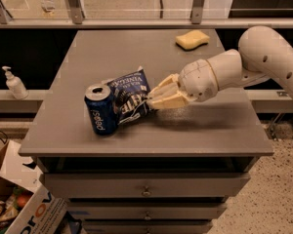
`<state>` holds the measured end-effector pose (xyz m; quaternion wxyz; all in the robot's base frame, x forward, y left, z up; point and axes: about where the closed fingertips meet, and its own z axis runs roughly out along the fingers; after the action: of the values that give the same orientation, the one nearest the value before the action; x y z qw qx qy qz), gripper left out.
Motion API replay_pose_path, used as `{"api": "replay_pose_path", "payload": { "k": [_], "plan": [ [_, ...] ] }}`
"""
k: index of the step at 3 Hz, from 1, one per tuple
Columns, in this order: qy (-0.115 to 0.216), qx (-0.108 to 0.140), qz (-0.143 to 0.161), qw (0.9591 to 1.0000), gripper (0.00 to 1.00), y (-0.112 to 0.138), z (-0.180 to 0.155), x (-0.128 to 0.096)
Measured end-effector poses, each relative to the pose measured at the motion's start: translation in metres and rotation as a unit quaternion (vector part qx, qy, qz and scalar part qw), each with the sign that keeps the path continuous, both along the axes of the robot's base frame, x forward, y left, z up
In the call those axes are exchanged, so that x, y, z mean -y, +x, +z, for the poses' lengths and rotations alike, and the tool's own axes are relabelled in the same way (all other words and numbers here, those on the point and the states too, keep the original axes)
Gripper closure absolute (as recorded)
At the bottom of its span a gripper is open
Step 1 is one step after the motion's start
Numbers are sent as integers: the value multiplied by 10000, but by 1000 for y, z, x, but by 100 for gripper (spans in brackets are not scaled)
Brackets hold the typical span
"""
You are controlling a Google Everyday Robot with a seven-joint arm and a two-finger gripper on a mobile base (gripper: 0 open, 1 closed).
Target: Move blue chip bag near pepsi can
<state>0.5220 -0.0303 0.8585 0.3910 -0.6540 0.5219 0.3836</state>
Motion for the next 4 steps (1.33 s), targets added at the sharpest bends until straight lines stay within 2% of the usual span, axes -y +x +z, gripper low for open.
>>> {"api": "replay_pose_path", "payload": {
  "k": [1,2,4],
  "plan": [
    [-87,177,-29,9998,82,6,8,4],
    [-166,363,-51,9992,59,19,22,9],
    [-258,388,296,9985,12,26,31,-1]
  ]
}}
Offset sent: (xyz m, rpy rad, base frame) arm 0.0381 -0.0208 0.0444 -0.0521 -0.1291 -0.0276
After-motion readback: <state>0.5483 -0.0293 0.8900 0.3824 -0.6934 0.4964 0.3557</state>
